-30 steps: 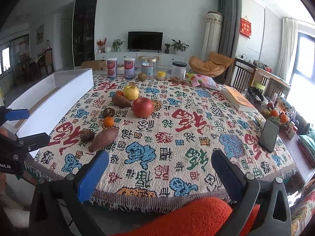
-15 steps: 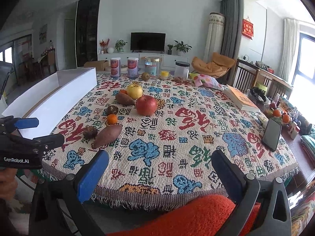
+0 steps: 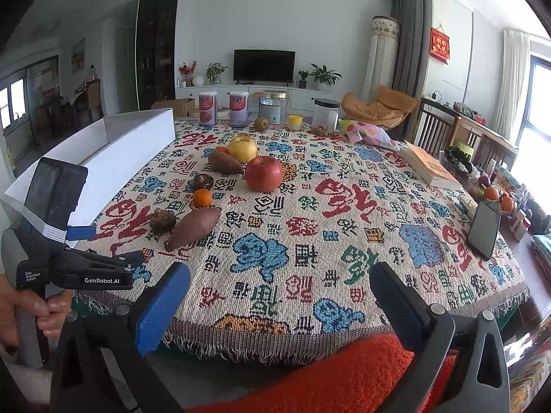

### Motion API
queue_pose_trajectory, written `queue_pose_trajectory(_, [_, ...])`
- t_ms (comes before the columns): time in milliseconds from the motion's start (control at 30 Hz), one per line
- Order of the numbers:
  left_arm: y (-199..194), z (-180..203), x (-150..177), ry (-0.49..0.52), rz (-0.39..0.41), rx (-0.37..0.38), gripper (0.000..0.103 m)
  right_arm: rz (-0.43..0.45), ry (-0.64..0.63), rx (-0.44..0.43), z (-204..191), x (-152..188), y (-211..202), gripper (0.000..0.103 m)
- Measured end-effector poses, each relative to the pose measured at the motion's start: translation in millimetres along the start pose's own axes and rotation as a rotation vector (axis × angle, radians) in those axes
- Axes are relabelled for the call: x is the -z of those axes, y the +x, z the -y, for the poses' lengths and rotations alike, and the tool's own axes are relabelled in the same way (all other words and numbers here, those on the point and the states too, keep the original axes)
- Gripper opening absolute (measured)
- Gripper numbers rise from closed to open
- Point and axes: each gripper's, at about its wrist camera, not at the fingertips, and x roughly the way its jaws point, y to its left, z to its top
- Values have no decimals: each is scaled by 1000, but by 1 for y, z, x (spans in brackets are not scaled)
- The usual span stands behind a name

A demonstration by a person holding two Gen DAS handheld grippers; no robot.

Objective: Organize fruits
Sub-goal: 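Reach left tool to the brown mushroom while right tool grasps the sweet potato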

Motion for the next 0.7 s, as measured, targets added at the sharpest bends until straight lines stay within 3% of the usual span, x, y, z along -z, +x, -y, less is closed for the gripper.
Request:
queue_pose_trajectory(200, [14, -6, 1, -10, -10, 30, 103, -10, 15, 1, 3, 1, 3, 103])
queue_pose_trajectory(433, [16, -8, 1, -35, 34, 26, 103, -41, 1, -28, -4, 5, 11, 103])
queue_pose_trajectory(700, [11, -15, 2, -16, 18, 75, 102, -113, 35, -106, -2, 11, 22, 103])
